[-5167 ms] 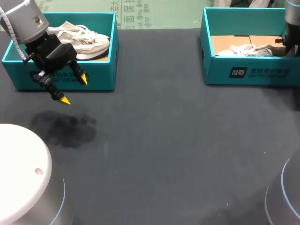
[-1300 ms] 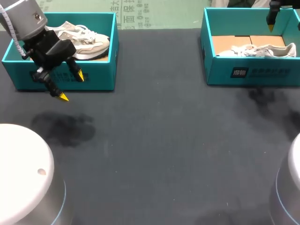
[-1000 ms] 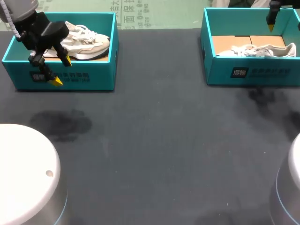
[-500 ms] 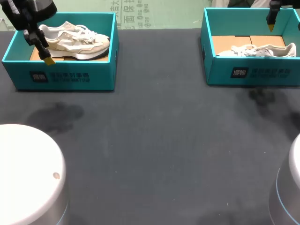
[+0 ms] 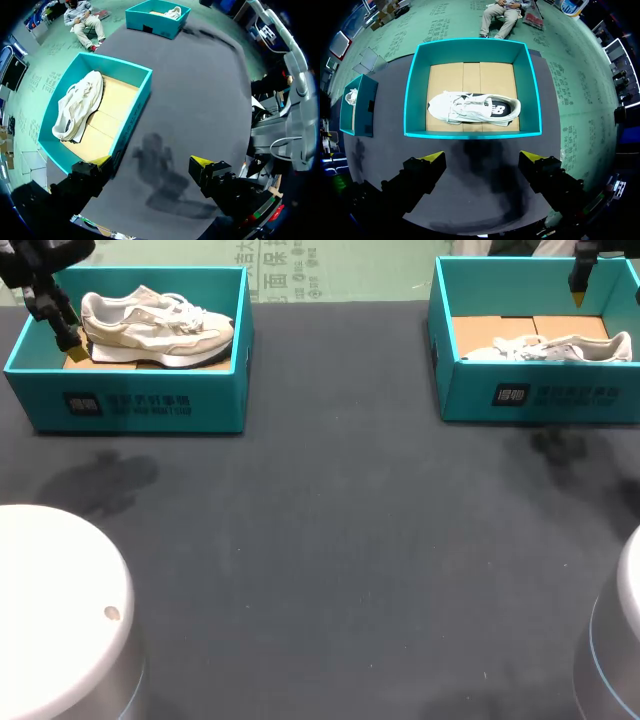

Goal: Take the shoe out of the shoebox, open the shoe tongue, remove and reinsert the insole, then place the shoe into the shoebox

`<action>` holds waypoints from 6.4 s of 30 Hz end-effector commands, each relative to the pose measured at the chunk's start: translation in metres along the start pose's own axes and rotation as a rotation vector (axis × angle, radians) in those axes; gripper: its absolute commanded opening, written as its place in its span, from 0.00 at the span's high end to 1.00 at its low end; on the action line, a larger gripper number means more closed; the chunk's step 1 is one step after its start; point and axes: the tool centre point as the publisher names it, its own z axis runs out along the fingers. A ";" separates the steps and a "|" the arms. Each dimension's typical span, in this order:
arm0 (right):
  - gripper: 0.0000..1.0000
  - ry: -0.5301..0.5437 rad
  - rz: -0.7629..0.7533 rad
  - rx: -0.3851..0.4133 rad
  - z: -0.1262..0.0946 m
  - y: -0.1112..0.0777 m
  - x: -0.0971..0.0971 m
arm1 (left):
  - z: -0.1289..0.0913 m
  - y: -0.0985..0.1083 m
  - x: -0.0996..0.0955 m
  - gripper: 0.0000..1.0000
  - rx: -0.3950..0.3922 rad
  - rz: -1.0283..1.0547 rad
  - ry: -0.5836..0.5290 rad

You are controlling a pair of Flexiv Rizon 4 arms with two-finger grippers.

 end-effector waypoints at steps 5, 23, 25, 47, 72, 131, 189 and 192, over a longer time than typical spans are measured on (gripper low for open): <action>0.00 -0.001 0.001 -0.001 0.000 0.000 0.000 | -0.006 0.001 -0.042 0.00 -0.068 0.185 0.059; 0.00 -0.001 0.001 -0.001 0.000 0.000 0.000 | -0.005 0.011 -0.102 0.00 -0.156 0.557 0.042; 0.00 -0.001 0.001 -0.001 0.000 0.000 0.000 | -0.005 0.011 -0.103 0.00 -0.164 0.579 0.043; 0.00 -0.001 0.001 -0.001 0.000 0.000 0.000 | 0.000 0.004 -0.135 0.00 -0.166 0.790 0.068; 0.00 -0.001 0.001 -0.001 0.000 0.000 0.000 | -0.006 0.022 -0.160 0.00 -0.107 1.022 0.051; 0.00 -0.001 0.001 -0.001 0.000 0.000 0.000 | 0.113 -0.028 -0.318 0.00 -0.228 2.047 0.069; 0.00 -0.001 0.001 -0.001 0.000 0.000 0.000 | 0.194 0.004 -0.327 0.91 -0.242 1.930 0.306; 0.00 -0.001 0.001 -0.001 0.000 0.000 0.000 | 0.191 0.005 -0.326 1.00 -0.244 1.926 0.301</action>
